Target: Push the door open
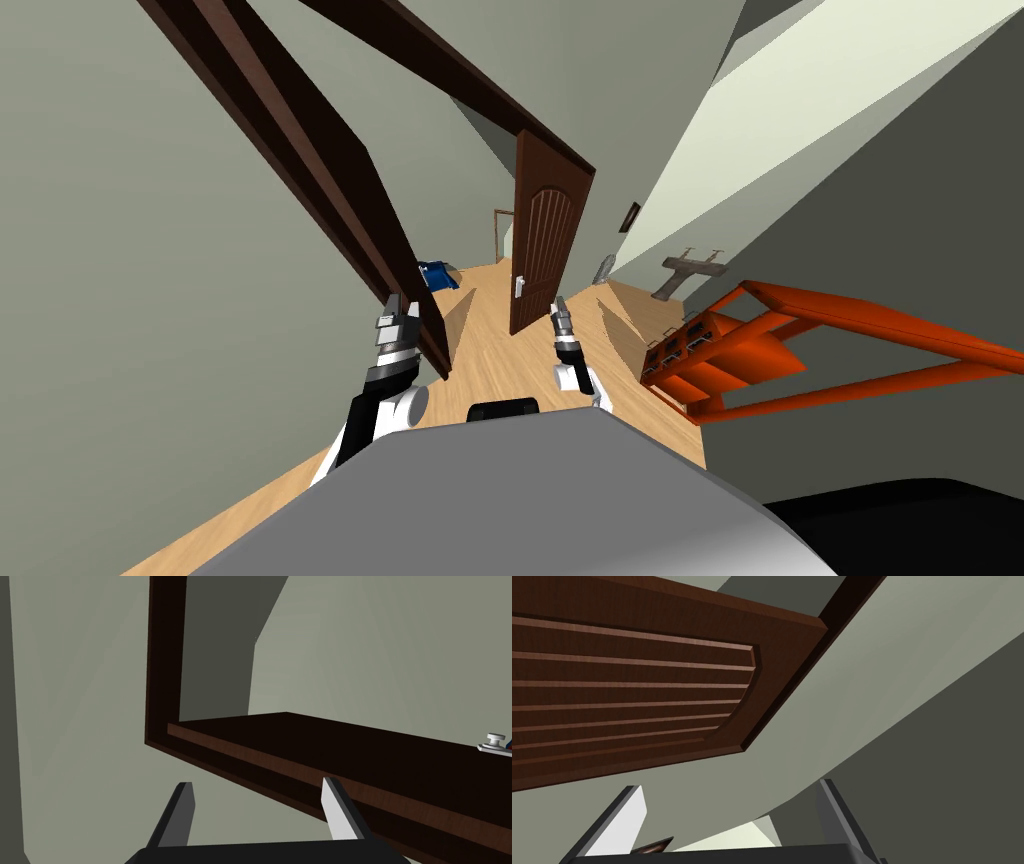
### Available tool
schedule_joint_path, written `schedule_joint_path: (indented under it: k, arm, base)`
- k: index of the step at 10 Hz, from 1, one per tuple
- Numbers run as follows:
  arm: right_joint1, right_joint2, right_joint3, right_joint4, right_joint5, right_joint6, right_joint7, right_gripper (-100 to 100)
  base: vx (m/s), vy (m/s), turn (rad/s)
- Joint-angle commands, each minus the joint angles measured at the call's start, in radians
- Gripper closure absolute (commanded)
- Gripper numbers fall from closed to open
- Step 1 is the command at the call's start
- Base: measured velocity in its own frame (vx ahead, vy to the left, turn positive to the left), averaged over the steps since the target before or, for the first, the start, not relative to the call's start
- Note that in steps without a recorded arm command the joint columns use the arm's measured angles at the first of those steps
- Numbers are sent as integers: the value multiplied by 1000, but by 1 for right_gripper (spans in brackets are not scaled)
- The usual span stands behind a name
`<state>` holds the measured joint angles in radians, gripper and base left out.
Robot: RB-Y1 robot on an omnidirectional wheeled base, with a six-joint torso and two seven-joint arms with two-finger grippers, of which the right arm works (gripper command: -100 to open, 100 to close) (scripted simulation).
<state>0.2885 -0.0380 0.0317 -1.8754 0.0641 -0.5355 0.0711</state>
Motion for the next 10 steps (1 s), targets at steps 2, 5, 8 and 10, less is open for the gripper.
schedule_joint_path:
  k: [2, 5, 8, 10]
  arm:
    - [-55, -9, 10, 80, -5, 6, -16, -100]
    - [-101, -16, 17, 161, -9, 11, -29, -100]
    - [-150, -22, 24, 238, -14, 15, -42, -100]
    - [-175, -25, 27, 278, -17, 18, -49, -100]
  base:
    - [92, -104, 88]
    - [59, -75, 47]
    - [59, -73, 63]
    - [58, -79, 67]
